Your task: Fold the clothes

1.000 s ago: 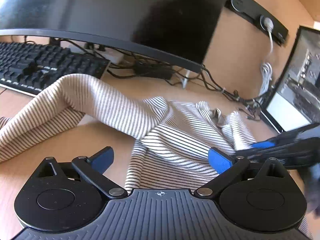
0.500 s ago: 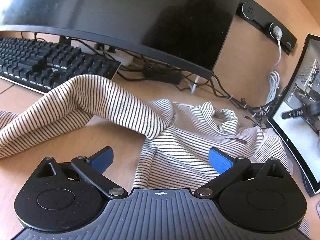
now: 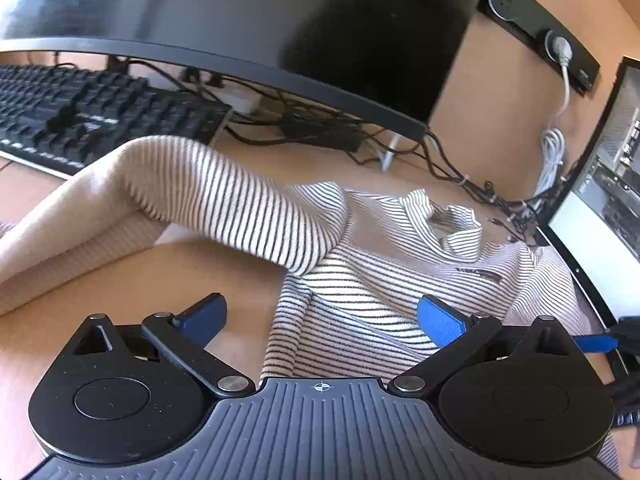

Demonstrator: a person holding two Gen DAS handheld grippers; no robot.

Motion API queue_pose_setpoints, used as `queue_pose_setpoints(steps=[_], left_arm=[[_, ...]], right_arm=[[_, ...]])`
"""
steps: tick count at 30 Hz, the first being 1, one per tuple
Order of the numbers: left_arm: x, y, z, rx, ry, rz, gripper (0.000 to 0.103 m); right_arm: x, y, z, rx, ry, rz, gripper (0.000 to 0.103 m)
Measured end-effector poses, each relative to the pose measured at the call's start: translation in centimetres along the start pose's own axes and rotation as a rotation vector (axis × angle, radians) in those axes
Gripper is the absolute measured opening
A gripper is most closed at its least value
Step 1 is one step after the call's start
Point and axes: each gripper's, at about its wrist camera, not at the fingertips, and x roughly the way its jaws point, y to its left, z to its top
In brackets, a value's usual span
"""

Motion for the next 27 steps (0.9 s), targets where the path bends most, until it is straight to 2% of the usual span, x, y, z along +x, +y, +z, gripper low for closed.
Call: queue_pose_setpoints(steps=[2, 5, 8, 10, 11, 13, 15, 18, 22, 24, 27], left_arm=[[0.2, -0.4, 0.5, 0.018, 0.025, -0.004, 0.103], [-0.7, -1.3, 1.3, 0.068, 0.022, -0.046, 0.103], [-1.8, -2.6, 2.3, 0.129, -0.004, -0.108, 0.103], [-0.5, -3.6, 3.0, 0.160, 0.000, -0.133, 0.103], [0.2, -4.1, 3.4, 0.175, 0.001, -0.145, 0.103], [1.5, -5.2, 4.2, 0.205, 0.005, -0.170, 0.103], [2.8, -6.3, 5.0, 0.235, 0.008, -0.195, 0.103], [5.8, -6.2, 5.0, 0.263, 0.054, -0.118, 0.103], [7.3, -3.9, 4.9, 0.237, 0.078, -0.026, 0.103], [7.4, -2.5, 5.3, 0.187, 0.082, 0.024, 0.103], [6.1, -0.4, 6.3, 0.162, 0.039, 0.107, 0.103]], right_arm=[[-0.3, -2.2, -0.3, 0.150, 0.006, -0.016, 0.071], [-0.4, -2.0, -0.8, 0.149, -0.021, -0.033, 0.070], [-0.6, -1.5, -1.5, 0.206, -0.059, -0.019, 0.082], [-0.7, -0.7, -1.9, 0.229, -0.079, 0.010, 0.103], [-0.5, -0.2, -1.9, 0.223, -0.083, 0.020, 0.103], [-0.2, 1.0, -1.9, 0.198, -0.099, -0.021, 0.103], [0.3, 1.3, -1.8, 0.223, -0.124, -0.022, 0.103], [0.3, 0.5, -1.9, 0.258, -0.140, -0.003, 0.103], [0.6, 0.5, -1.7, 0.246, -0.138, 0.002, 0.103], [0.6, 0.6, -1.7, 0.236, -0.144, 0.002, 0.103], [0.3, 0.6, -2.2, 0.231, -0.153, 0.009, 0.103]])
